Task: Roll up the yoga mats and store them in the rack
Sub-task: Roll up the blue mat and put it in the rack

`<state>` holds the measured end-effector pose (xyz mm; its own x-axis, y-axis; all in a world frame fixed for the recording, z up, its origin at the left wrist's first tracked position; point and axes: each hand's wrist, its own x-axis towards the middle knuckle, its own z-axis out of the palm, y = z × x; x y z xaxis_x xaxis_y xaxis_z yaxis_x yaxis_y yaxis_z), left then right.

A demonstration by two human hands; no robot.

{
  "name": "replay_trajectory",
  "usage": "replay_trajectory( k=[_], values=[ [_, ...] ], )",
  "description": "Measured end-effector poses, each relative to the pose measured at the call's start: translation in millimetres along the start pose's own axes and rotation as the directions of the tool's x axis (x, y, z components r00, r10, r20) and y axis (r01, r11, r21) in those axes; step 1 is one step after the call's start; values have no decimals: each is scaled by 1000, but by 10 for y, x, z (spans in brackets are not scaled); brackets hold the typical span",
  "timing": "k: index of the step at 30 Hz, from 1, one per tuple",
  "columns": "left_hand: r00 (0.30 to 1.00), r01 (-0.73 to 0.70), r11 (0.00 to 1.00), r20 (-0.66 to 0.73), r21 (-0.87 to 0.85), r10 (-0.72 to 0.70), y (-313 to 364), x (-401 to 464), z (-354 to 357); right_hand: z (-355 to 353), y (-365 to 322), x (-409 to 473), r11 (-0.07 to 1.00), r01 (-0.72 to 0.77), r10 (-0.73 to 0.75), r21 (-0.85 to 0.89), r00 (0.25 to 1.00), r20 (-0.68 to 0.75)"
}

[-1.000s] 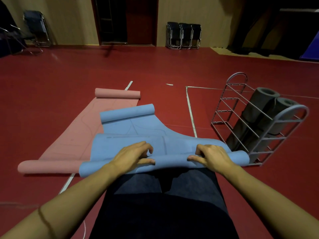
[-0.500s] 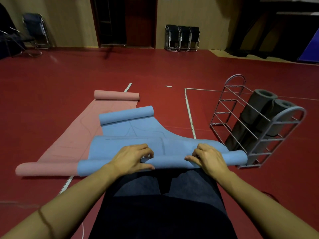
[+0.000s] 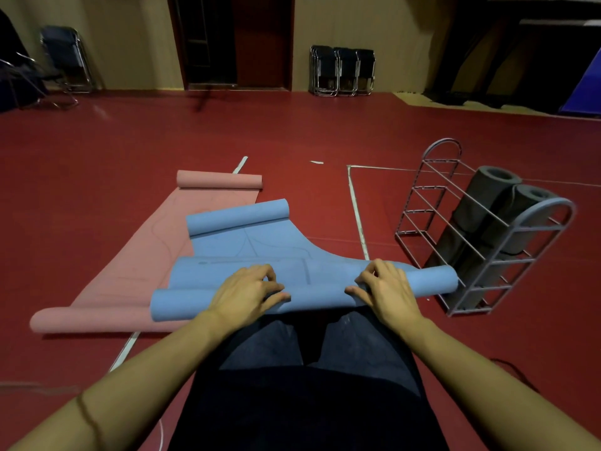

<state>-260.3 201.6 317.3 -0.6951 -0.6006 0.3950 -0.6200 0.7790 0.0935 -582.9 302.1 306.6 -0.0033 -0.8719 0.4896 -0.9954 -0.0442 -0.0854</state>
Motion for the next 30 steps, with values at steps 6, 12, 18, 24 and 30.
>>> replay_trajectory(
  k=[6, 12, 18, 24, 30],
  values=[
    [981, -142, 973, -106, 183, 163, -52, -145, 60, -11, -66, 15, 997, -32, 34, -73, 999, 21],
    [986, 63, 991, -162, 121, -43, -15, -130, -7, -75, -82, -46, 998, -67, 66, 12, 997, 42],
    [987, 123, 989, -114, 82, -114, -46, -20, 81, -51, -94, 97, 998, -56, 54, 15, 995, 79],
    [976, 113, 955, -210, 275, -55, -37, 21, 213, 68, -127, 160, 991, -97, 96, -87, 995, -13],
    [985, 139, 934, -146, 329, -95, 117, 19, 109, -67, -205, 261, 987, -111, 113, -114, 993, 19]
  ],
)
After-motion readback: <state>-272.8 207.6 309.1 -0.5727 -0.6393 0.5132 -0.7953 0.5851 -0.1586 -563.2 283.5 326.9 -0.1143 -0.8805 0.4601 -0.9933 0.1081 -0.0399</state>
